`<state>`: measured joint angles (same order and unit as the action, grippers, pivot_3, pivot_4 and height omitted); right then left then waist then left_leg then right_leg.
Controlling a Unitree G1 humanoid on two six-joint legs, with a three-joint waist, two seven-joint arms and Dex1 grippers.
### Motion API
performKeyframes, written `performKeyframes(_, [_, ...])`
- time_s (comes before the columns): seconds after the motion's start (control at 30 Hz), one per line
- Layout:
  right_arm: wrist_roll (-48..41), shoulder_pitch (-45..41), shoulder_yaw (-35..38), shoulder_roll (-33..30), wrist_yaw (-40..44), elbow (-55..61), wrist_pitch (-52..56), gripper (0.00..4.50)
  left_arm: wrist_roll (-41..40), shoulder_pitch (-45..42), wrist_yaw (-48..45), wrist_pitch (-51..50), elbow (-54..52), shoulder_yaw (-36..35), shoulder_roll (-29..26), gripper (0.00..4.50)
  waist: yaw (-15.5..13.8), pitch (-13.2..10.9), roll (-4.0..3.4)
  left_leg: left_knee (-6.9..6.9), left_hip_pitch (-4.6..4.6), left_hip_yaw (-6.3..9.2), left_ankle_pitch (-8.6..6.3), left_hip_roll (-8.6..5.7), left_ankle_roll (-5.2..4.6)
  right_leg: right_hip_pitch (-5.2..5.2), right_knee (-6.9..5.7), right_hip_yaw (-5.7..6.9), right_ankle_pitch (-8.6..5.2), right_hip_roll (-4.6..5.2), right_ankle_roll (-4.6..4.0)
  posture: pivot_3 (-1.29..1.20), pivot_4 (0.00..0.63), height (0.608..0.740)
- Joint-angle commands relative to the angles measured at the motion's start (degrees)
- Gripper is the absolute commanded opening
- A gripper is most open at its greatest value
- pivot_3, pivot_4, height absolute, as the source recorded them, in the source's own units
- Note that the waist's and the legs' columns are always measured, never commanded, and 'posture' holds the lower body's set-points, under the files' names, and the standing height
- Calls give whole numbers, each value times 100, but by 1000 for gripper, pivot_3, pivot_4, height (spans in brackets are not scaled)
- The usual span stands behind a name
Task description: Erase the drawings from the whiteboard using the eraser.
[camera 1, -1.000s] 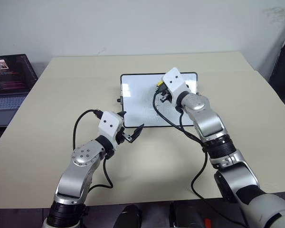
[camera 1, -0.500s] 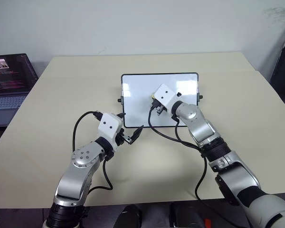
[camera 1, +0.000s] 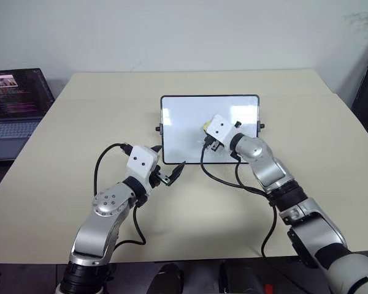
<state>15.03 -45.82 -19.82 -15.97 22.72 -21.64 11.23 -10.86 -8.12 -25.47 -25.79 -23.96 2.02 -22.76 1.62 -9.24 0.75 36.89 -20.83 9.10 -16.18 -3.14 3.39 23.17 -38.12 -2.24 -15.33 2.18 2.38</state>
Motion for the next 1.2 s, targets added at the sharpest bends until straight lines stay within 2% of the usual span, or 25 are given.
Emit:
performKeyframes(0.03, [92,166,208,-257,16,-83,237,1144,23,-96,15,108,-76,13,23,4500,0,0,0,0,0,0,0,-1,0,-1,0,0,0,0,0,0,150,740])
performKeyframes(0.37, [72,324,286,-429,51,93,344,1144,16,-97,-22,125,-44,-24,7,4500,-1,1,2,4,3,-1,1,0,-3,-4,-1,-1,3,0,2,0,150,740])
performKeyframes(0.73, [-130,352,551,-267,71,986,951,1144,18,-119,-30,115,-39,-3,10,4500,4,1,2,3,1,1,1,2,-2,-1,0,-4,4,0,2,0,150,740])
performKeyframes(0.8, [-276,380,718,-202,68,1229,1219,1144,10,-114,-36,105,-54,-19,-2,4500,4,1,2,3,0,1,3,2,0,1,1,-4,4,0,2,0,150,740])
performKeyframes(0.9, [-884,569,1337,123,55,1992,2176,1144,-11,-31,-35,53,-164,-64,-40,4500,4,0,1,0,-5,7,2,3,0,5,2,-6,4,0,2,0,150,740])
performKeyframes(1.2, [-1273,1447,1867,329,-312,3519,3186,1144,-50,201,66,-175,-522,7,23,4500,3,-1,0,-12,-12,5,-2,2,3,13,17,-9,1,5,5,0,150,740])
